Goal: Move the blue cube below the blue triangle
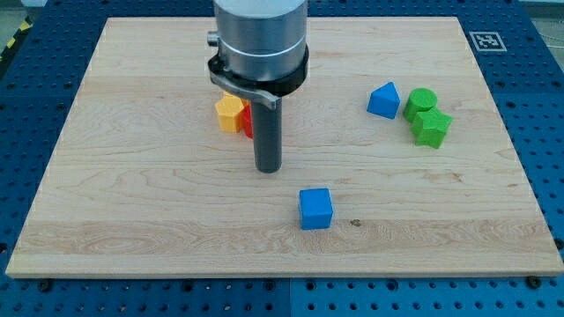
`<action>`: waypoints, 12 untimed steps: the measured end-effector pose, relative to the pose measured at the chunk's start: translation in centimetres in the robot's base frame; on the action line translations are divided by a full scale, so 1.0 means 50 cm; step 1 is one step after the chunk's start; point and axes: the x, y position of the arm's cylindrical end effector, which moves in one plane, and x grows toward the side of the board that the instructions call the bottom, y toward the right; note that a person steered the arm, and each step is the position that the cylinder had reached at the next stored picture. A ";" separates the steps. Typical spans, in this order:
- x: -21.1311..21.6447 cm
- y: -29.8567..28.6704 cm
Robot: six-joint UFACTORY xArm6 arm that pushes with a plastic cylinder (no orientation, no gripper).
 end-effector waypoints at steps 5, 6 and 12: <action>0.153 0.130; 0.150 0.130; 0.070 0.096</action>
